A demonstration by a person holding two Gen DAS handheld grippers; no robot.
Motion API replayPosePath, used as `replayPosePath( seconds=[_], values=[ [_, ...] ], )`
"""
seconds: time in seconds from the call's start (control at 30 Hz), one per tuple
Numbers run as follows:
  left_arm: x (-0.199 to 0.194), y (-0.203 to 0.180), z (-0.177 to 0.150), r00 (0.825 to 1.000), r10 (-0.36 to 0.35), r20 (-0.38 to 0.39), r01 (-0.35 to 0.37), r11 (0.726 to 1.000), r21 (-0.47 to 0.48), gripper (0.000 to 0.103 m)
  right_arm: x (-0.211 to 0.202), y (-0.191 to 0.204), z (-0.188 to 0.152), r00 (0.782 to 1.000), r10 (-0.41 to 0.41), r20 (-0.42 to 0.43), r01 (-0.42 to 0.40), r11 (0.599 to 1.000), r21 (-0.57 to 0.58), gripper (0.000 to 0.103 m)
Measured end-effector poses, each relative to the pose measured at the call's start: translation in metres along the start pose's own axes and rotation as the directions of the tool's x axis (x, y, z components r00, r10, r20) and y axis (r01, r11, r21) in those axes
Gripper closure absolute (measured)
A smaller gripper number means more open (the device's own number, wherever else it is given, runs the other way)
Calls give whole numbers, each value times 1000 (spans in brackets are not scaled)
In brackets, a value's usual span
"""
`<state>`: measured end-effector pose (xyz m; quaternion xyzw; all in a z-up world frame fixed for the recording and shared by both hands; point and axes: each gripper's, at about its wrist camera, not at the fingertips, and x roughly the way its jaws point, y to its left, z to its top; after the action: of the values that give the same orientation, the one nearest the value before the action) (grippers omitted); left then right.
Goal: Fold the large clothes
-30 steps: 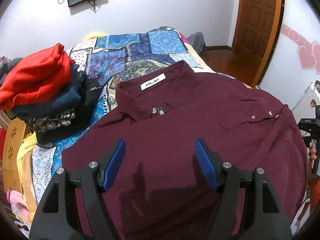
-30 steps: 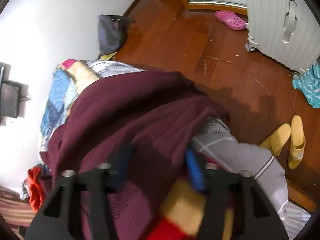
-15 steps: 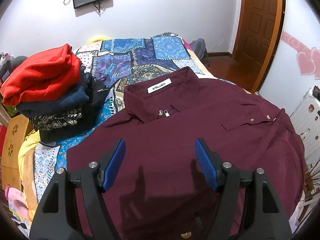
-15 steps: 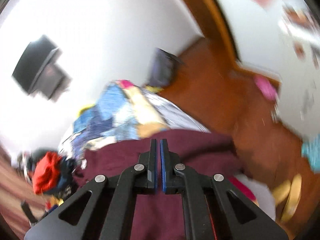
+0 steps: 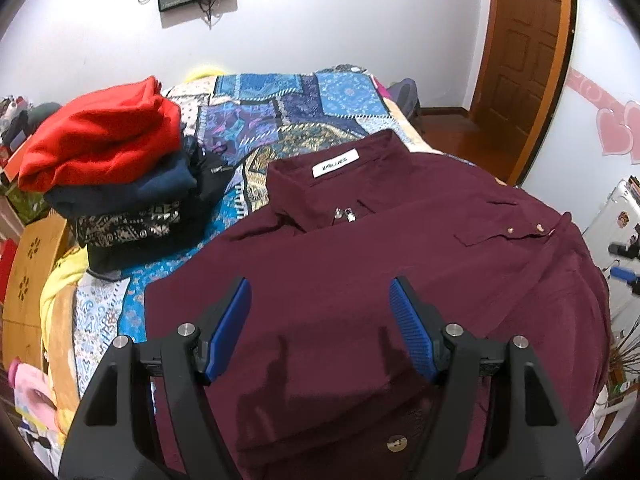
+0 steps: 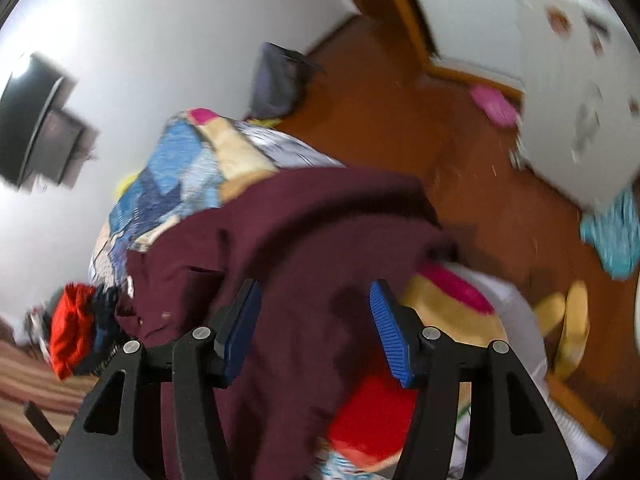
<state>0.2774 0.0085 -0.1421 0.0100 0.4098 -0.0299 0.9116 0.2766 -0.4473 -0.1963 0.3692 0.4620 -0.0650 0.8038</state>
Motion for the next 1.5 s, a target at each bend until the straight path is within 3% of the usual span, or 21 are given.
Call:
replayPosePath(
  seconds=[0.17, 0.33, 0.43, 0.57, 0.67, 0.8, 0.97, 1.1, 1.23, 1.37, 1.5],
  values=[
    [10, -5, -2, 999, 6, -32, -6, 1000, -2, 33, 28, -35, 5, 996, 44, -77, -35, 992, 119, 49],
    [14, -15, -2, 999, 19, -43, -18, 1000, 20, 33, 51, -39, 19, 994, 91, -62, -80, 984, 160, 51],
    [14, -18, -4, 999, 27, -44, -26, 999, 28, 33, 65, -41, 27, 997, 65, -51, -54, 979, 194, 64],
    [14, -17, -6, 998, 48, -47, -46, 998, 38, 33, 70, -44, 31, 998, 58, -28, -50, 970, 238, 90],
    [13, -14, -6, 998, 52, -47, -51, 998, 30, 32, 59, -37, 32, 998, 70, 2, -69, 970, 234, 97],
    [9, -7, -8, 998, 50, -38, -49, 999, 14, 33, 22, -7, 32, 991, 89, 96, -101, 988, 119, 98],
    [3, -1, -9, 999, 36, -20, -36, 999, 0, 33, -42, 61, 23, 961, 203, 188, -185, 977, -105, 98],
    [-2, 5, -11, 1000, 22, -3, -22, 1000, -14, 33, -76, 129, -4, 936, 298, 186, -229, 919, -321, 98],
    [-8, 14, -15, 1000, 11, 12, -11, 999, -33, 33, -69, 183, -51, 935, 346, 69, -274, 835, -476, 98],
    [-11, 26, -20, 1000, -2, 10, 3, 998, -63, 32, -13, 206, -89, 968, 239, -79, -243, 812, -530, 98],
    [-12, 33, -27, 1000, -5, 4, 5, 997, -80, 32, 43, 196, -114, 980, 63, -186, -152, 844, -514, 94]
  ],
)
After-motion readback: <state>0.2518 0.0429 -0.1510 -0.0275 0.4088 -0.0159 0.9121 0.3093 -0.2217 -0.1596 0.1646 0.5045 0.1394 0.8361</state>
